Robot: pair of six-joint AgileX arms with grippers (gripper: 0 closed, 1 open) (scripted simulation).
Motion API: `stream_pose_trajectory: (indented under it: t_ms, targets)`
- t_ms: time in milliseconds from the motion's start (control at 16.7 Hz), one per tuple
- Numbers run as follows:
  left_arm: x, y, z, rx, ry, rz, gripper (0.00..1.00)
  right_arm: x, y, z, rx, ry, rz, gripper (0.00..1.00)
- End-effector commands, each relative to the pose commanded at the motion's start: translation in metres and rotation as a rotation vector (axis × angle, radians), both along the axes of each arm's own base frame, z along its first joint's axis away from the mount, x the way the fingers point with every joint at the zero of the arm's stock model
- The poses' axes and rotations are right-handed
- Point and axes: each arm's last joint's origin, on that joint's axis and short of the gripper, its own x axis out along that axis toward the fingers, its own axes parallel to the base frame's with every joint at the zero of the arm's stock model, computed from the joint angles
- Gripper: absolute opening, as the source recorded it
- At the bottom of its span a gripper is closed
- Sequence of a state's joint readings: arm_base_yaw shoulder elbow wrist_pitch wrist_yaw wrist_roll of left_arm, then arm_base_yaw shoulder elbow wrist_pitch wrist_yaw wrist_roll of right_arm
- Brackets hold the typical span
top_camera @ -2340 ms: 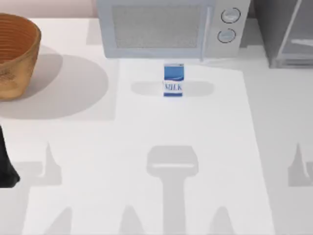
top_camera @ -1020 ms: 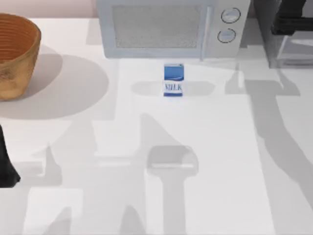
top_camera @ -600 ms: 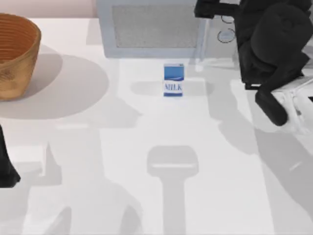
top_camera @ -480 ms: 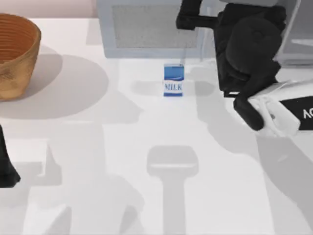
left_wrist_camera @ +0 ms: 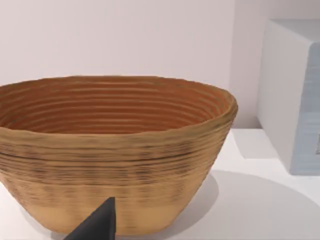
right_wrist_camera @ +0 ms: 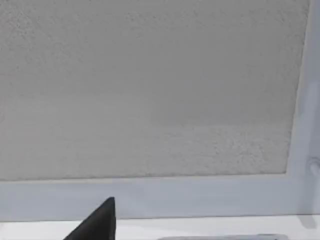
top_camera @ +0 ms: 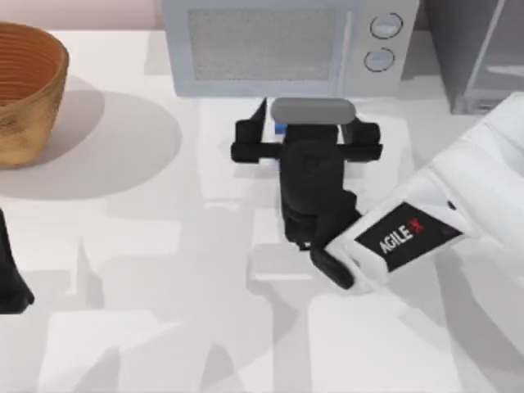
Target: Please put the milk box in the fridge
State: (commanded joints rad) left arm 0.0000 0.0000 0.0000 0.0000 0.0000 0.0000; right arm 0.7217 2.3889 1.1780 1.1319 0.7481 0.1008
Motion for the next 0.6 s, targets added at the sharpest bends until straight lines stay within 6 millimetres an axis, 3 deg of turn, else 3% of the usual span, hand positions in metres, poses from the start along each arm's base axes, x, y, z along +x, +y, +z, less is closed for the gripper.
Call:
stream_pose_trajectory:
  t_ms: [240, 600]
  targets:
    - [0.000, 0.000, 0.000, 0.000, 0.000, 0.000, 1.00, -0.009, 0.010, -0.041, -0.035, 0.044, -0.005, 1.00]
    - [0.000, 0.000, 0.000, 0.000, 0.000, 0.000, 1.00, -0.010, 0.012, -0.046, -0.039, 0.049, -0.006, 1.00]
